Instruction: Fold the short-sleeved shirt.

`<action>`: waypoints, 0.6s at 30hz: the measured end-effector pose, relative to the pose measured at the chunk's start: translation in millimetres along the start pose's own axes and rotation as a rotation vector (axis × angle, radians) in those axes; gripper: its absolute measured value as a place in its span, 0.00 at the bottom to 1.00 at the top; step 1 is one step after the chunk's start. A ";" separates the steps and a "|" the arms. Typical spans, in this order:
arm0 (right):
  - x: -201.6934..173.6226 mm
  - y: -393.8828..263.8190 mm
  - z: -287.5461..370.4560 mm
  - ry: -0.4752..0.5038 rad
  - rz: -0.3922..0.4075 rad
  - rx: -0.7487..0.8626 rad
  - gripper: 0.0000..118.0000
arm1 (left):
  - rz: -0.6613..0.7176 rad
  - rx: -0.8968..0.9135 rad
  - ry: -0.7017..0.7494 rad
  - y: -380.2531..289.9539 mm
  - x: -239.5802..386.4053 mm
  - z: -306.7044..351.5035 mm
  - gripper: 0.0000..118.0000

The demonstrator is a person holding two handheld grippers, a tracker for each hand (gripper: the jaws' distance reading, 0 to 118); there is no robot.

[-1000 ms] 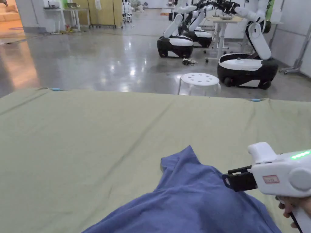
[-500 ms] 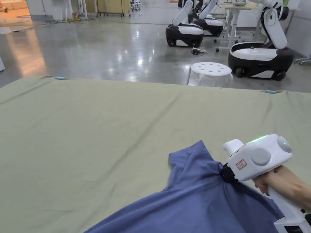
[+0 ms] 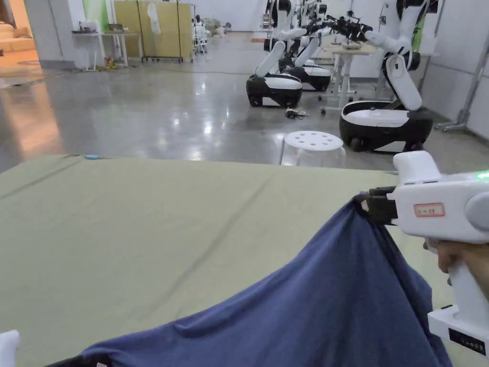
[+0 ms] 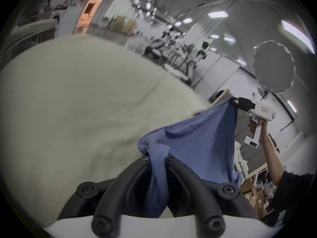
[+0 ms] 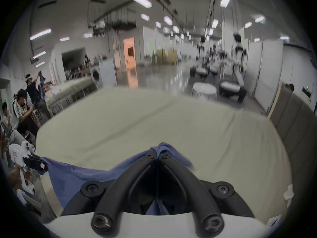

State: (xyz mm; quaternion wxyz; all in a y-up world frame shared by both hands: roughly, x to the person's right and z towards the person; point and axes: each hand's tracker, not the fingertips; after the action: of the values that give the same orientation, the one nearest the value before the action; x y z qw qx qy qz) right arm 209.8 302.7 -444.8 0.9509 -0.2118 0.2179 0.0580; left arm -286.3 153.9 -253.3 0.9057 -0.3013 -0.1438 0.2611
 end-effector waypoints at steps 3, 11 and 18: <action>-3.9 44.4 65.9 -0.035 0.015 0.149 0.03 | -0.040 0.114 -0.108 34.2 29.8 18.3 0.08; 1.7 128.4 193.2 -0.217 0.083 0.371 0.03 | -0.270 0.301 -0.171 126.0 114.5 55.3 0.08; 37.1 189.0 183.4 -0.386 0.111 0.363 0.03 | -0.421 0.367 -0.073 211.4 170.3 38.6 0.08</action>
State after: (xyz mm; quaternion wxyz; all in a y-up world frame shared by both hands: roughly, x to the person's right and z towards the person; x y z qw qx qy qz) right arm 276.3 552.7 -383.0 0.9926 -0.0107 0.0506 0.1096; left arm -244.0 411.5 -337.1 0.9736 -0.0861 -0.1863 0.0995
